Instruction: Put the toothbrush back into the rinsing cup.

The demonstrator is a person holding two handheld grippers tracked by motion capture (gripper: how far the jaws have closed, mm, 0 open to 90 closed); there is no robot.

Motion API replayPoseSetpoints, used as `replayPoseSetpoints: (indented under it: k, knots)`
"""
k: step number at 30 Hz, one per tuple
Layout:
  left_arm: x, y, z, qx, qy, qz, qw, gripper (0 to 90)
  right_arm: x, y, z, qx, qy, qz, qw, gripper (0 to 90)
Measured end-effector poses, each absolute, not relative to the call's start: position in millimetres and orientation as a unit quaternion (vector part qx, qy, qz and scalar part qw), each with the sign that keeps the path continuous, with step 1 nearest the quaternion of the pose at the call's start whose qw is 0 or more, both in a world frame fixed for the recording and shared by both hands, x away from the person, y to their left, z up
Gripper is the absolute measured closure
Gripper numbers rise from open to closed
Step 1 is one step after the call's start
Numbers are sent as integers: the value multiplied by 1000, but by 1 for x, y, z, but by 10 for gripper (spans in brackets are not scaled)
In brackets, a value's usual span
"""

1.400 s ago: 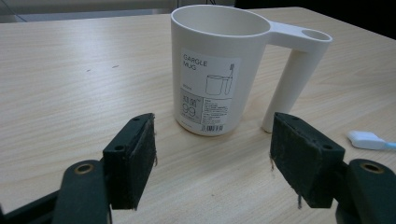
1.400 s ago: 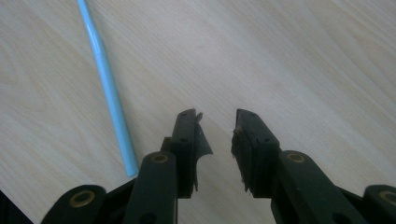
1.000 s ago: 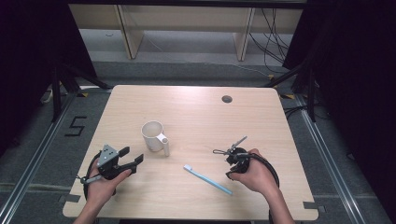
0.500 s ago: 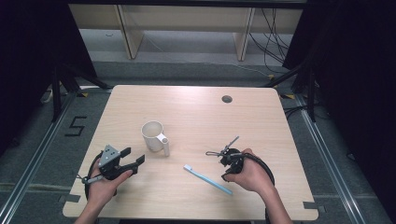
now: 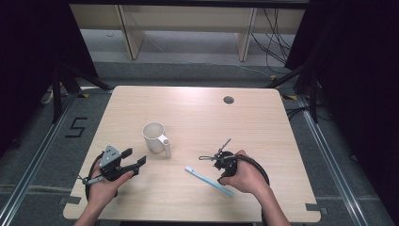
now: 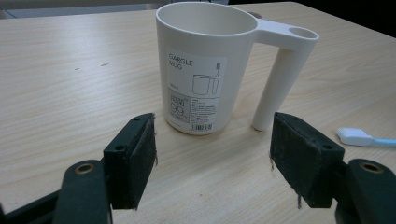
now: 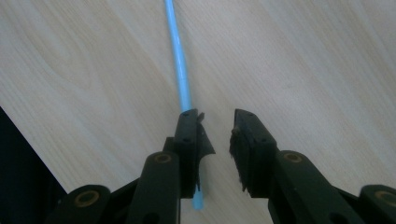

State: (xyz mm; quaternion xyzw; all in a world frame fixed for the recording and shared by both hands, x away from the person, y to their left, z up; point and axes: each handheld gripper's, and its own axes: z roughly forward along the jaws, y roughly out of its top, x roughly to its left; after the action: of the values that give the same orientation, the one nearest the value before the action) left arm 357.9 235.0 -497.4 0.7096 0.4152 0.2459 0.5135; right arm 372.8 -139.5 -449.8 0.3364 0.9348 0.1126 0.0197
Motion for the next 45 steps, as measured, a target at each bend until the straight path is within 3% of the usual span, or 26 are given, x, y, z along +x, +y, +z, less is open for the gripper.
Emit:
replayPoseSetpoints:
  k: [45]
  knots:
    - [355,235,-501,713,421,243,506,309,382,-106,-470,272,961,35,-13,756]
